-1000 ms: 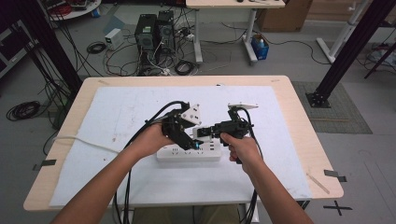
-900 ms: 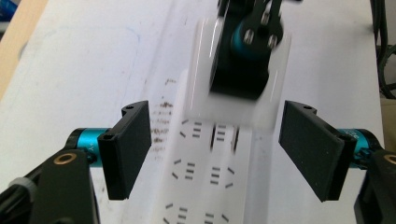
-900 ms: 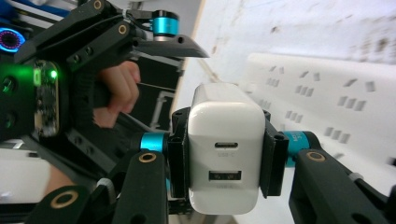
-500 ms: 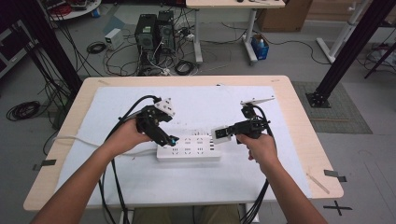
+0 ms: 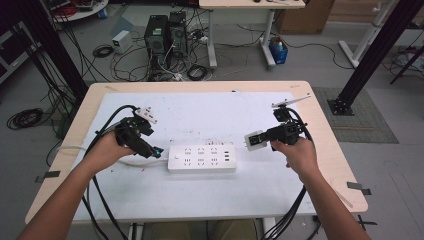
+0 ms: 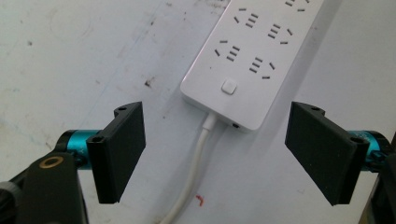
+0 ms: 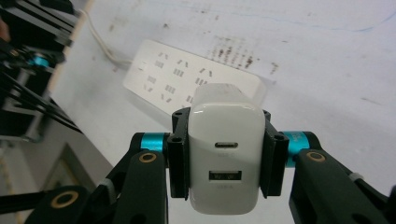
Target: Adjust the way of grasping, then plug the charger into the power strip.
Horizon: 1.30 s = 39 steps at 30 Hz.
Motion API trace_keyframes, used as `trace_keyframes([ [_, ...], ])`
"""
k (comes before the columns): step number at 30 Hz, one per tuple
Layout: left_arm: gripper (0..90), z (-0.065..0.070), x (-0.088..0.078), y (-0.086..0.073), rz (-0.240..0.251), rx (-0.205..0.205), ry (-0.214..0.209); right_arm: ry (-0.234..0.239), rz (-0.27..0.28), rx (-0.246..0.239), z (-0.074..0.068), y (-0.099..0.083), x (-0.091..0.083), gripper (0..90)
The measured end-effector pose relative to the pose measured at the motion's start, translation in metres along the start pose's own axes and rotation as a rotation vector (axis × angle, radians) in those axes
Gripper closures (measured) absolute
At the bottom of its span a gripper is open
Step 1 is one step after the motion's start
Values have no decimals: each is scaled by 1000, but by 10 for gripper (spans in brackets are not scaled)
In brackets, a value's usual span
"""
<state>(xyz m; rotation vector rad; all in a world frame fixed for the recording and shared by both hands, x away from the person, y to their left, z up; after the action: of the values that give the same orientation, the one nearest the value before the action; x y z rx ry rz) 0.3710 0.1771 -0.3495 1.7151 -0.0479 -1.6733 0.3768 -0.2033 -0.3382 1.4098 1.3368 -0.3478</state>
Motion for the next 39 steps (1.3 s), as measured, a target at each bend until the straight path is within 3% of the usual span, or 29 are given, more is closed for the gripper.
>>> trace_keyframes([
  [4,204,-2,-4,-7,-9,-16,13,-109,-30,-83,-4,1,-7,621],
  [9,204,-6,-8,-12,-10,-39,37,-164,-37,-121,-9,2,-11,621],
  [18,204,-4,-10,-10,-14,-27,27,-173,-30,-124,-10,-2,-16,621],
  [24,204,-5,-15,-15,-62,-15,-11,-188,-36,-147,-11,0,-14,621],
  [29,204,-10,-20,-24,-123,7,-28,-200,-64,-220,-12,3,-11,621],
  [34,204,-14,-24,-31,-154,19,-40,-208,-80,-332,-15,9,-8,620],
  [37,204,-14,-25,-34,-153,33,-56,-216,-80,-351,-16,14,-7,621],
  [39,204,-13,-25,-35,-160,48,-50,-194,-75,-376,-18,18,-5,620],
])
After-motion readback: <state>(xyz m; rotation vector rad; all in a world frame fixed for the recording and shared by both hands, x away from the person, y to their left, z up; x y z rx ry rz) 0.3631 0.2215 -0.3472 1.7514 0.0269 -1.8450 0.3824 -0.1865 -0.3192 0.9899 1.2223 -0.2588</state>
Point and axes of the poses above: each handheld gripper's, and its own axes: x roughly forward along the jaws, y roughly out of its top, z roughly to its right, the point moved 4 cm from there along x, roughly forward along the jaws, and after that the axes turned 9 degrees about -y, right-handed, at the moved point
